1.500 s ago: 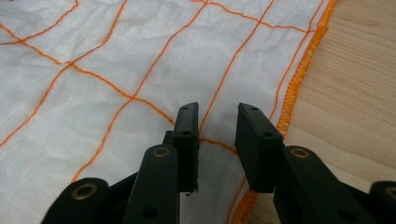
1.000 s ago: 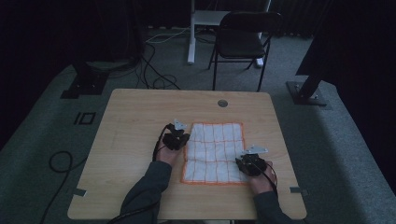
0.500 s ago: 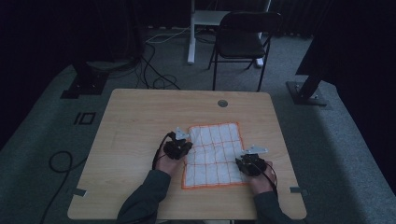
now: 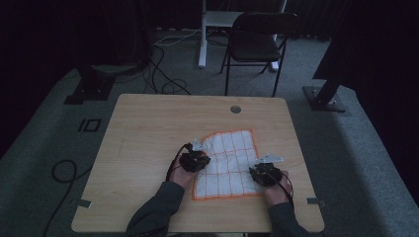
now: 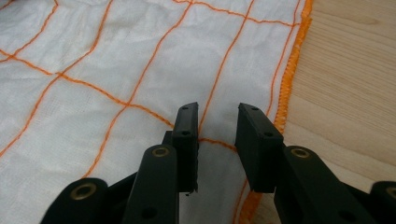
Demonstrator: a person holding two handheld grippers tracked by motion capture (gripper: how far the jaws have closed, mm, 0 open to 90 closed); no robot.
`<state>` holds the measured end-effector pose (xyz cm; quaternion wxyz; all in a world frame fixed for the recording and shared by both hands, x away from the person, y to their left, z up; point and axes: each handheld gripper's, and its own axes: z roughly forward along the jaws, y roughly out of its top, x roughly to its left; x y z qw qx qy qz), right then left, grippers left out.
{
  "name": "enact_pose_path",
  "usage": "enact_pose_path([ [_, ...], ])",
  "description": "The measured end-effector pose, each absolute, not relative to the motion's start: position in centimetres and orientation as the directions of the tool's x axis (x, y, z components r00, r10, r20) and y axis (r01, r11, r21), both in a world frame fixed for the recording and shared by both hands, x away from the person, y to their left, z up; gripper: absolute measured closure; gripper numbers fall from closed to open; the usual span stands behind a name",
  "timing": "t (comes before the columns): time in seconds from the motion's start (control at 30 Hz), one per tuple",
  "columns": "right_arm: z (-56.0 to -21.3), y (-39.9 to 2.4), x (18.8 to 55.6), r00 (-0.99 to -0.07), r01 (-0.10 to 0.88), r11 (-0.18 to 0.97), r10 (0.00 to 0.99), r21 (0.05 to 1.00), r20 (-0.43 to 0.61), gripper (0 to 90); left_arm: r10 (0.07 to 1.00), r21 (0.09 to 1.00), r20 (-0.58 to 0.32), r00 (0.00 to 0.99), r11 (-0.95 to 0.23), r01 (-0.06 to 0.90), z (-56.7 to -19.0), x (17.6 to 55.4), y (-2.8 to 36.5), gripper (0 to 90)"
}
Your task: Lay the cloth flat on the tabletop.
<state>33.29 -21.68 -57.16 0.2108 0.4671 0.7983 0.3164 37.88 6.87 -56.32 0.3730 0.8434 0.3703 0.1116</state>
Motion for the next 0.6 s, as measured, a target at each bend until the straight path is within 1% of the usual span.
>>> enact_pose_path([
  [0.1,-57.2,-21.7,33.3,-0.475,0.613,0.363,0.879,0.702,-0.041,69.0,0.699,0.706,-0.108,0.707,-0.446,0.549,-56.4,37.9,6.9,83.6],
  [0.37,-57.2,-21.7,33.3,-0.474,0.613,0.363,0.88,0.702,-0.041,68.7,0.685,0.704,-0.104,0.721,-0.461,0.54,-56.3,37.7,6.8,83.7],
  [0.4,-57.2,-21.7,33.3,-0.474,0.612,0.363,0.88,0.702,-0.041,68.6,0.686,0.712,-0.119,0.718,-0.445,0.544,-56.2,37.6,7.0,83.7],
  [0.6,-57.2,-21.7,33.3,-0.475,0.612,0.364,0.879,0.702,-0.041,68.5,0.69,0.737,-0.139,0.71,-0.407,0.54,-55.4,37.3,7.8,82.2],
])
